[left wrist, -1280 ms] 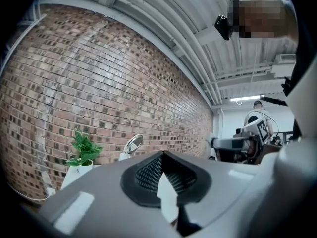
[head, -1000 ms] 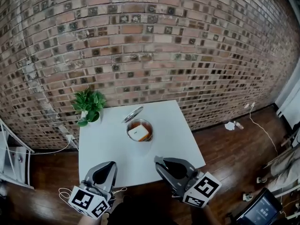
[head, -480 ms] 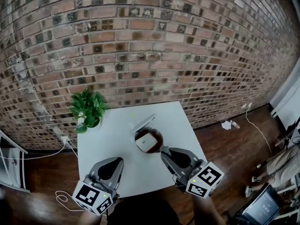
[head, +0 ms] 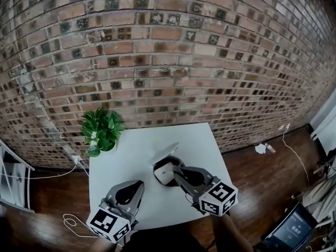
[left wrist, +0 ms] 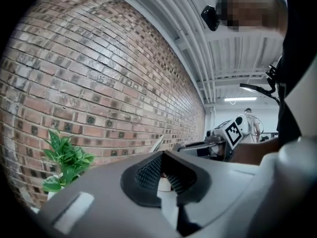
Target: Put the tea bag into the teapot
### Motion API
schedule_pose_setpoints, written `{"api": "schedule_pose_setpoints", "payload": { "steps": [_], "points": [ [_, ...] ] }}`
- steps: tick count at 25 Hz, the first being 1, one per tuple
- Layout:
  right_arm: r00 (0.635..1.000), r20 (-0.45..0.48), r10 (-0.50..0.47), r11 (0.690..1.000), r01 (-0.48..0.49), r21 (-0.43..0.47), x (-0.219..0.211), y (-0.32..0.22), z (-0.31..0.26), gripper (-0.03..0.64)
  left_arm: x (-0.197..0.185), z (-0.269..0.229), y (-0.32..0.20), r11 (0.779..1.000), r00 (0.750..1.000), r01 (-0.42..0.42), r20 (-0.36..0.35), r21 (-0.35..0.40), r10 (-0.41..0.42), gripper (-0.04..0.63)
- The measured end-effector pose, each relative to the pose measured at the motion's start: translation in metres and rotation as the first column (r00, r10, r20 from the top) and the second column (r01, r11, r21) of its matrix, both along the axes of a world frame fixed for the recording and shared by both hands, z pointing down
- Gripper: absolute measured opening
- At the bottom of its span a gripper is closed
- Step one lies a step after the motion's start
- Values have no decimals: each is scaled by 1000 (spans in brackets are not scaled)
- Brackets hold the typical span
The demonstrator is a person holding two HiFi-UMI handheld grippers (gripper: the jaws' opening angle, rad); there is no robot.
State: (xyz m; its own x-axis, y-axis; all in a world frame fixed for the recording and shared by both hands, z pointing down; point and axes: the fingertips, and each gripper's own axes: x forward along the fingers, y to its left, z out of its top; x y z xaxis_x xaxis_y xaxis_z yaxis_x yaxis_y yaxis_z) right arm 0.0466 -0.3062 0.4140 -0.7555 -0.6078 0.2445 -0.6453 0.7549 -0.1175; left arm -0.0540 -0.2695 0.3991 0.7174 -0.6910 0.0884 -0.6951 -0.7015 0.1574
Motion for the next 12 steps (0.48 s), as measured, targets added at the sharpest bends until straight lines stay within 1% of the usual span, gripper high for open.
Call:
{"api": "schedule_pose_setpoints", "payload": {
  "steps": [4,9,12],
  "points": [
    [1000,-13,-26,1000,26,-13,2,-16,9,43,3,3,-11,999,999,33,-8,-12,-33,6],
    [992,-97,-75,996,71,-45,-5,-28,30,43,-9,2,-22,997,997,80,4,-16,-80,6],
    [990,-111,-93,995,87,-57,-6,-34,36,47,-13,2,-28,995,995,102,4,-16,-102,6]
  ]
}}
